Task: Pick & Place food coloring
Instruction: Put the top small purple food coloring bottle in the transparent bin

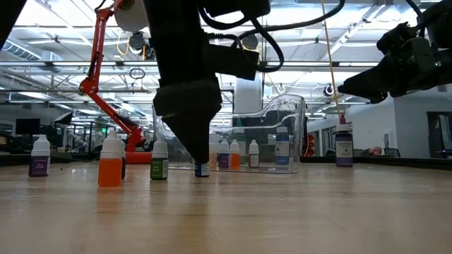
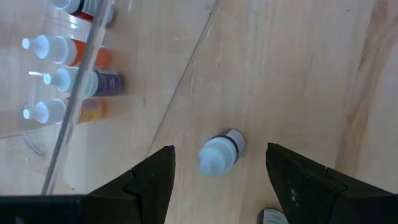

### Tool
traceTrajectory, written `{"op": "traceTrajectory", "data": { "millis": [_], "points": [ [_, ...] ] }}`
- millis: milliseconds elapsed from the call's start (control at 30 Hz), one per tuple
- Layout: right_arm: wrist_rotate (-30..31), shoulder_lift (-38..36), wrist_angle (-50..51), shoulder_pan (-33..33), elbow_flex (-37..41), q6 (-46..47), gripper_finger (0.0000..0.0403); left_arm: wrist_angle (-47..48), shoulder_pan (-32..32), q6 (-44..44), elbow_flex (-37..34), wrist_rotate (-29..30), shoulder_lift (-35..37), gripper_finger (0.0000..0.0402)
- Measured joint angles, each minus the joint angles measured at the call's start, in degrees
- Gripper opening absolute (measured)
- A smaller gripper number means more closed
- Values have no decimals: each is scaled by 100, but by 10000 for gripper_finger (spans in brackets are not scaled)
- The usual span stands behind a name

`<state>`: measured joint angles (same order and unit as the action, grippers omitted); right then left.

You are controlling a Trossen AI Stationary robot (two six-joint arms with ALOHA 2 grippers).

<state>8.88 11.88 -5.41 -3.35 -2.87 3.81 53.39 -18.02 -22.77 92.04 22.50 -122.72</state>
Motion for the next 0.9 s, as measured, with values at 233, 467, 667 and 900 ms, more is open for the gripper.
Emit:
{"op": "traceTrajectory", "data": {
  "millis": [233, 467, 667, 900],
  "points": [
    [0, -2, 0, 1, 0, 0, 144, -12, 0, 9, -12, 2, 0, 250],
    [0, -2, 0, 2, 0, -2, 144, -12, 0, 26, -12, 2, 0, 250],
    [0, -1, 0, 1, 0, -1, 144, -12, 11, 60, -12, 5, 0, 236],
    [0, 0, 0, 2, 0, 0, 144, -12, 16, 57, -12, 0, 0, 174]
  ]
}}
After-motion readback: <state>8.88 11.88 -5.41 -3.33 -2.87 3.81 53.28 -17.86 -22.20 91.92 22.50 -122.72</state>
